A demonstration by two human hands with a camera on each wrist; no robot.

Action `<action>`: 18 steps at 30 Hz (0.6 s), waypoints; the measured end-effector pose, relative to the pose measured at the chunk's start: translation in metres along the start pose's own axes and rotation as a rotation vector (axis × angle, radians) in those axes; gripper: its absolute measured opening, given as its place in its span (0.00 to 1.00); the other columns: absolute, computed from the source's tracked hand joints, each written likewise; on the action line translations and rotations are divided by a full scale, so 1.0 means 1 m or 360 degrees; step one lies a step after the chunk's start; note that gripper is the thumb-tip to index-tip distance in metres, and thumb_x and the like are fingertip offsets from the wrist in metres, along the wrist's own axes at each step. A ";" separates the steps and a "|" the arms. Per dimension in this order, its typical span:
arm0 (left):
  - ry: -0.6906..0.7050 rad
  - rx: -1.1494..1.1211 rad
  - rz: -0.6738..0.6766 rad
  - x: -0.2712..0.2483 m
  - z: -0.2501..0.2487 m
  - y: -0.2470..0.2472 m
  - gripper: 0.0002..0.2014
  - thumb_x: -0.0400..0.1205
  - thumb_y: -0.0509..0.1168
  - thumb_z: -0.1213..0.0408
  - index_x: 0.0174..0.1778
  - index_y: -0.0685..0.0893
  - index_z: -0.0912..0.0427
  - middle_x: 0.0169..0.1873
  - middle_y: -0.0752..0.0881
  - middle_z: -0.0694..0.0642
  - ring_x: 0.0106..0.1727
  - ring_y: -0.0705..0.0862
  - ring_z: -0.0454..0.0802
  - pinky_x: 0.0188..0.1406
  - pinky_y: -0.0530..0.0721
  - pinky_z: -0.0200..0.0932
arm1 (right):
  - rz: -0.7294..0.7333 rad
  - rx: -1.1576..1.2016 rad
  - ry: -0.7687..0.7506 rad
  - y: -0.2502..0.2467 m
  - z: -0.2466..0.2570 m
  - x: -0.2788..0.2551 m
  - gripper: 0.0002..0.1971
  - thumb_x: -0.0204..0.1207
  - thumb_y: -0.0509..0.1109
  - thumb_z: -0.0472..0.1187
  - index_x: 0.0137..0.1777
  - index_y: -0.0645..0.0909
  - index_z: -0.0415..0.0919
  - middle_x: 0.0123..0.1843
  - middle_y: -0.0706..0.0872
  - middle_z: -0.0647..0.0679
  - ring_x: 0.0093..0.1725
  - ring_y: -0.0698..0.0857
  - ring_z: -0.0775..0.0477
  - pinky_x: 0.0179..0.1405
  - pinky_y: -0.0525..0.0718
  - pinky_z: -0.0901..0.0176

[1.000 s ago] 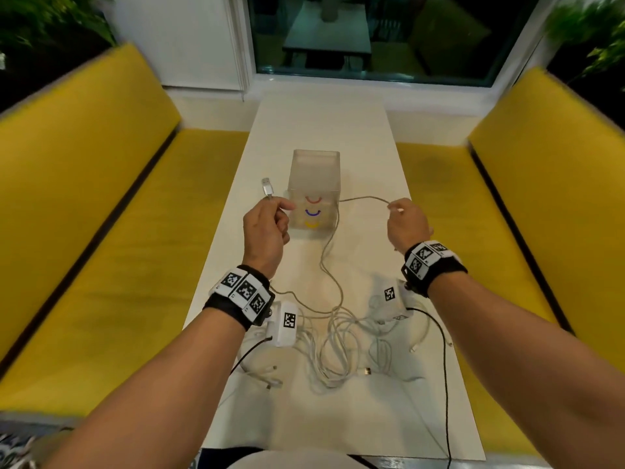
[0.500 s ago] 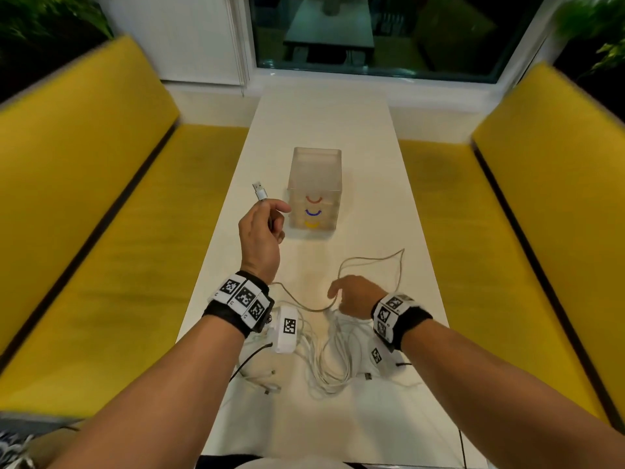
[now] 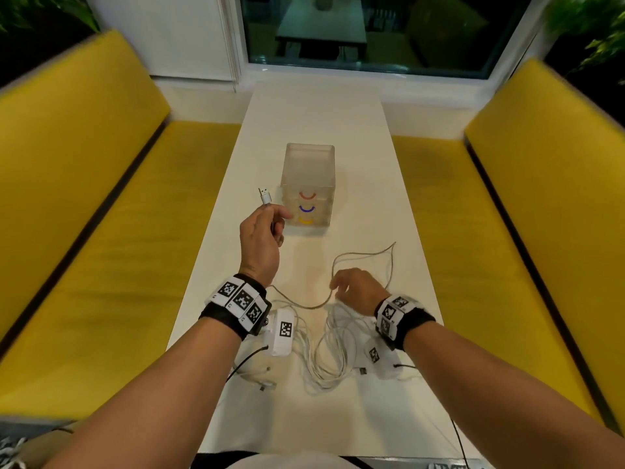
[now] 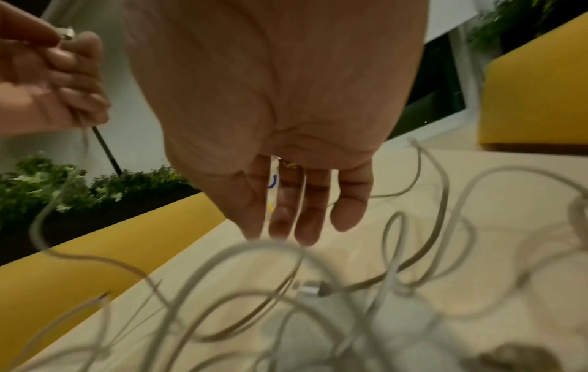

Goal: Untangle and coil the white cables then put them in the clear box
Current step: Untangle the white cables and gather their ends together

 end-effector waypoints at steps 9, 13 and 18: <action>-0.0005 0.0025 0.0059 -0.007 -0.008 0.011 0.15 0.82 0.54 0.65 0.40 0.85 0.67 0.26 0.70 0.56 0.28 0.65 0.47 0.29 0.64 0.45 | -0.0196 -0.0248 0.0894 -0.075 -0.110 -0.034 0.10 0.78 0.68 0.41 0.37 0.75 0.38 0.43 0.84 0.41 0.45 0.84 0.37 0.43 0.81 0.55; -0.0024 0.0005 0.0102 -0.014 -0.011 0.023 0.15 0.81 0.55 0.65 0.40 0.84 0.69 0.26 0.70 0.57 0.28 0.65 0.48 0.29 0.64 0.46 | -0.0008 -0.0502 0.1038 -0.053 -0.153 -0.059 0.11 0.80 0.69 0.44 0.57 0.83 0.38 0.65 0.87 0.39 0.63 0.86 0.36 0.52 0.82 0.51; -0.0066 0.0015 0.0161 -0.019 -0.011 0.033 0.15 0.79 0.56 0.64 0.41 0.84 0.71 0.28 0.70 0.58 0.29 0.65 0.49 0.29 0.64 0.45 | -0.0038 -0.0551 0.1074 -0.046 -0.171 -0.082 0.10 0.82 0.66 0.39 0.59 0.84 0.38 0.63 0.88 0.39 0.62 0.87 0.37 0.50 0.81 0.52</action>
Point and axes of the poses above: each hand's wrist, its own x-axis towards the middle knuckle, its own y-axis out of the palm, z = x × y, the point moved 10 cm from there along x, towards the middle knuckle
